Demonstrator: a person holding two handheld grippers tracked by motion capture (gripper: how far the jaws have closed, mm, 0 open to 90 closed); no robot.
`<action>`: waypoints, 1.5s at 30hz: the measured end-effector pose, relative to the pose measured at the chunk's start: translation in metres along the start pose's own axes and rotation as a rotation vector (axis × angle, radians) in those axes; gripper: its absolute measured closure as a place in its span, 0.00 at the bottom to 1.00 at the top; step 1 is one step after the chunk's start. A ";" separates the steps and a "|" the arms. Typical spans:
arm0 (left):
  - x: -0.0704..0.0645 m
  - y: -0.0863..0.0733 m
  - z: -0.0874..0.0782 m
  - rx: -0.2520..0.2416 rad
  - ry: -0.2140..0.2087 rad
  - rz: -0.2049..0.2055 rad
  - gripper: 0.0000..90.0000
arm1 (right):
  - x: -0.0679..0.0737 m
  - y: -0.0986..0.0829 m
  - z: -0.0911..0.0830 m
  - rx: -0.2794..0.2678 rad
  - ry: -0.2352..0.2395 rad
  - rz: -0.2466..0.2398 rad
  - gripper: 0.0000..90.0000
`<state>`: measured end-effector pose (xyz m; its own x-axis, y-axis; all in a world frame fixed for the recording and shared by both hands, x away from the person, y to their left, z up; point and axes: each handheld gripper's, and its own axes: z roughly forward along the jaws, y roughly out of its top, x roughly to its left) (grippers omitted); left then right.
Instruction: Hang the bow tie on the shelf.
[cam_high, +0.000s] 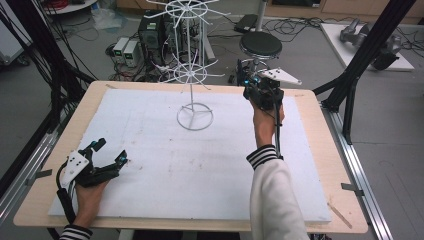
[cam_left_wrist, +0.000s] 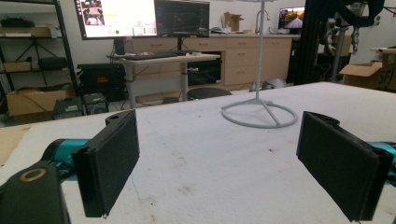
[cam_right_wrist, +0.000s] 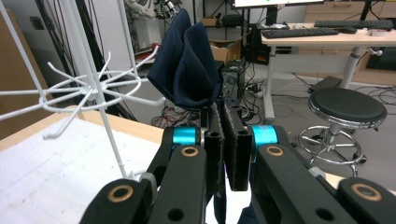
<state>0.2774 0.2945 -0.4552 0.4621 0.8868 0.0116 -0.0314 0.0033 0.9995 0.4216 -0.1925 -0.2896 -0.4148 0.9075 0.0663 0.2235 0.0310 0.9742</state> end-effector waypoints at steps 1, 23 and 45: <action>0.000 0.000 0.000 0.001 0.000 0.001 0.15 | 0.001 0.001 0.002 -0.004 0.001 -0.001 0.97; 0.000 0.000 0.000 -0.005 -0.001 -0.001 0.15 | 0.021 0.013 0.034 -0.013 -0.033 -0.013 0.97; 0.000 0.000 -0.001 -0.006 -0.002 0.001 0.15 | 0.039 0.014 0.048 -0.005 0.030 -0.032 0.97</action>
<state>0.2768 0.2950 -0.4555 0.4634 0.8861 0.0127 -0.0370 0.0050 0.9993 0.4514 -0.1365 -0.2836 -0.4475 0.8933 0.0418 0.2058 0.0573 0.9769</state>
